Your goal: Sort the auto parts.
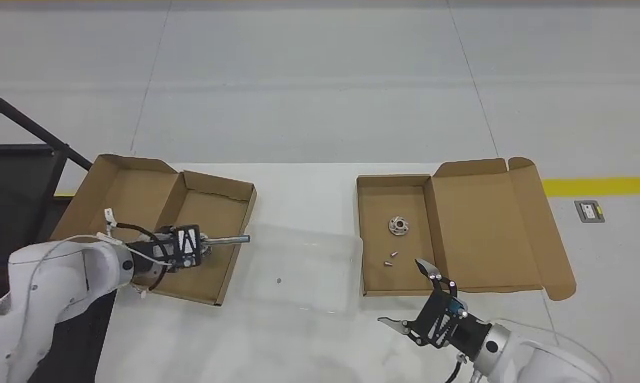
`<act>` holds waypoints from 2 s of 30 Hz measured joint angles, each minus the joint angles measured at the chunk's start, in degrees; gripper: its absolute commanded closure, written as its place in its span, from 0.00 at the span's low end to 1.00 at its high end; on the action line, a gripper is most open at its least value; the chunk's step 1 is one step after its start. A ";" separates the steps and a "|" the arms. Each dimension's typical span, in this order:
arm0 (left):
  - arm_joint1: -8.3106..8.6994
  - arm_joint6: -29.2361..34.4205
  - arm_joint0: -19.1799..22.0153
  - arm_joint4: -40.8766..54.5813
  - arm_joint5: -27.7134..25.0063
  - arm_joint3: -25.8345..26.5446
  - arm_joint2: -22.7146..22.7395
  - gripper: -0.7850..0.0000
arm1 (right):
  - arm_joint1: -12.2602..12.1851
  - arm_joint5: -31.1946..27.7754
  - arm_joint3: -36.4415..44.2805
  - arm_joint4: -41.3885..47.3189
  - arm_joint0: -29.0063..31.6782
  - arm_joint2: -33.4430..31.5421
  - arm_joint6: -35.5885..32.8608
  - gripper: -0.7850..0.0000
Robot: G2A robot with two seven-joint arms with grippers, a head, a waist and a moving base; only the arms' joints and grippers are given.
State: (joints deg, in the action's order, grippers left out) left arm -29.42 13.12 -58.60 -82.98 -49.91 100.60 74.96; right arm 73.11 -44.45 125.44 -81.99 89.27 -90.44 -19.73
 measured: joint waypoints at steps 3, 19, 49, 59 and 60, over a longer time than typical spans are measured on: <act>0.31 4.00 -2.26 7.62 -2.22 -1.40 2.49 1.00 | 0.00 0.00 0.00 0.00 0.00 0.00 0.00 0.00; -0.07 2.19 -3.61 14.29 0.19 -2.79 3.62 1.00 | 0.00 0.00 0.00 0.00 0.00 0.00 0.00 0.00; -11.54 21.31 20.81 48.15 20.21 -41.30 -18.98 1.00 | 0.00 0.00 0.00 0.00 0.00 0.00 0.00 0.00; -14.93 21.94 25.98 48.91 22.71 -48.39 -22.66 0.95 | 0.00 0.00 0.00 0.00 0.00 0.00 0.00 0.00; -15.18 22.05 26.30 48.99 22.61 -48.91 -22.92 0.85 | 0.00 0.00 0.00 0.00 0.00 0.00 0.00 0.00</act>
State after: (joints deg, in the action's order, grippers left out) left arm -44.60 35.17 -32.30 -33.99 -27.30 51.69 52.05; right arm 73.11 -44.45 125.44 -81.99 89.27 -90.44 -19.73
